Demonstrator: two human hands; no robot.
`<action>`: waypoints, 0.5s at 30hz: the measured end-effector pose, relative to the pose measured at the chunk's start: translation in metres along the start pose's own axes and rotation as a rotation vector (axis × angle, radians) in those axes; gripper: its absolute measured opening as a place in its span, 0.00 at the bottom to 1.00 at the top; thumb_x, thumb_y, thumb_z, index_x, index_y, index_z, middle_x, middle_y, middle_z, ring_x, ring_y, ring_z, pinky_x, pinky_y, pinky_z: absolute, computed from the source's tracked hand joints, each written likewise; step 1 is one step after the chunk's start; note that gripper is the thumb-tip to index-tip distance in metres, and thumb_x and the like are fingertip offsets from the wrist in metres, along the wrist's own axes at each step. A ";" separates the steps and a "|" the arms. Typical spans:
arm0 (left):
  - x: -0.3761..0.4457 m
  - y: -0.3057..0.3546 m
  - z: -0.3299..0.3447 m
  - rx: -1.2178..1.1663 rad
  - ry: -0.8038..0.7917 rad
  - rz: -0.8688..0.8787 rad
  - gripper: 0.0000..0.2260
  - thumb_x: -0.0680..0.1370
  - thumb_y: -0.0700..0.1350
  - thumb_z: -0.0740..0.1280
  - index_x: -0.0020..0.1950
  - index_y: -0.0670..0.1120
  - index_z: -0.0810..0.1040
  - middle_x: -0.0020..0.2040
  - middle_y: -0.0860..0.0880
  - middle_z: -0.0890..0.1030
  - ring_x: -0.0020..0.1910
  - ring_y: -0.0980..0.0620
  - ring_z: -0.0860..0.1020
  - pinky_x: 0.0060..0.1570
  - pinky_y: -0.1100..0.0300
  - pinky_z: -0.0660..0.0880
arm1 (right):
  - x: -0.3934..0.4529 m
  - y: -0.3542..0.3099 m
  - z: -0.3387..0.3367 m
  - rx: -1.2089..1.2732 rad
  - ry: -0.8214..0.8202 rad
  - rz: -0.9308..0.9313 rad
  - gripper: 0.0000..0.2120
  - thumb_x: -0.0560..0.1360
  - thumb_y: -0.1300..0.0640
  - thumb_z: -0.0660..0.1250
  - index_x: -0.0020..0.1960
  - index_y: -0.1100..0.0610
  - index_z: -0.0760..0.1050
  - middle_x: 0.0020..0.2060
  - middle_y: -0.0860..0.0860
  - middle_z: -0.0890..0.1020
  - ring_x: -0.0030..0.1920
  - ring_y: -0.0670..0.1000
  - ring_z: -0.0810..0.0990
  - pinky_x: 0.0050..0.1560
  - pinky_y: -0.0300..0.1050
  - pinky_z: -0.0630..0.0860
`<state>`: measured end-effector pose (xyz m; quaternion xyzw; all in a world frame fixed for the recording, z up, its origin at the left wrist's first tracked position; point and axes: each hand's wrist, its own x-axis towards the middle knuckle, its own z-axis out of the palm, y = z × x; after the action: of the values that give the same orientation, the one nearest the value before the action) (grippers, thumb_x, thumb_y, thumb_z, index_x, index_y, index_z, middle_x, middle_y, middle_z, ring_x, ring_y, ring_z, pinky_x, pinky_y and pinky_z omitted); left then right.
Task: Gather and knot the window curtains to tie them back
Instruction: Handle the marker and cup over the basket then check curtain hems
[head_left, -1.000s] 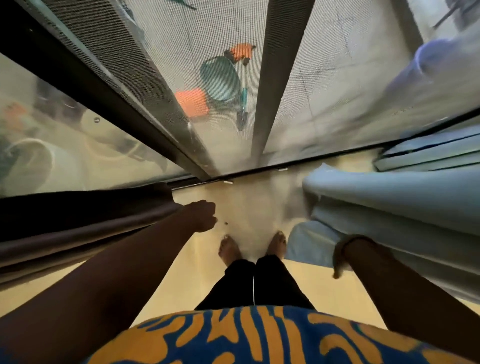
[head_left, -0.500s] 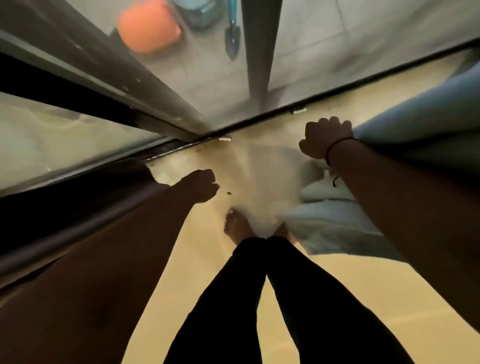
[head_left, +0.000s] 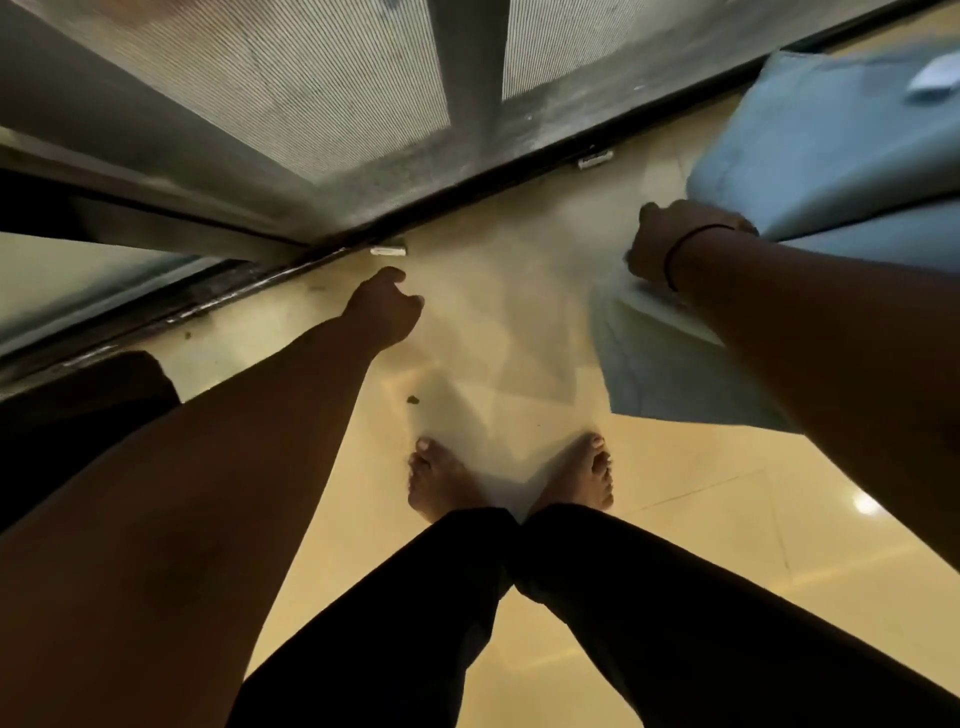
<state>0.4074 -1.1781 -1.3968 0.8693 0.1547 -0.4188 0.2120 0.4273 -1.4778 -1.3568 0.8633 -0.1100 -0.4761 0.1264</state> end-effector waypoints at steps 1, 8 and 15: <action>0.008 -0.004 0.001 0.040 0.003 0.013 0.22 0.76 0.48 0.66 0.69 0.46 0.68 0.64 0.40 0.74 0.63 0.43 0.73 0.65 0.54 0.69 | 0.010 -0.003 0.002 0.045 0.048 -0.027 0.25 0.74 0.50 0.58 0.68 0.58 0.62 0.63 0.63 0.71 0.62 0.66 0.71 0.59 0.66 0.69; 0.039 -0.023 0.002 0.327 0.042 0.144 0.24 0.76 0.39 0.63 0.72 0.51 0.66 0.69 0.43 0.66 0.64 0.42 0.71 0.62 0.52 0.70 | 0.061 -0.029 0.007 0.136 0.270 -0.181 0.21 0.76 0.58 0.59 0.68 0.59 0.65 0.62 0.63 0.71 0.59 0.66 0.74 0.54 0.55 0.72; 0.061 -0.031 -0.002 0.520 0.105 0.284 0.24 0.77 0.38 0.61 0.73 0.47 0.63 0.71 0.42 0.64 0.67 0.40 0.68 0.63 0.47 0.68 | 0.097 -0.047 0.006 0.228 0.347 -0.216 0.22 0.75 0.63 0.62 0.68 0.62 0.64 0.63 0.64 0.69 0.63 0.66 0.69 0.59 0.59 0.70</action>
<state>0.4316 -1.1450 -1.4513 0.9278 -0.0704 -0.3651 0.0306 0.4762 -1.4637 -1.4519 0.9477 -0.0467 -0.3158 -0.0064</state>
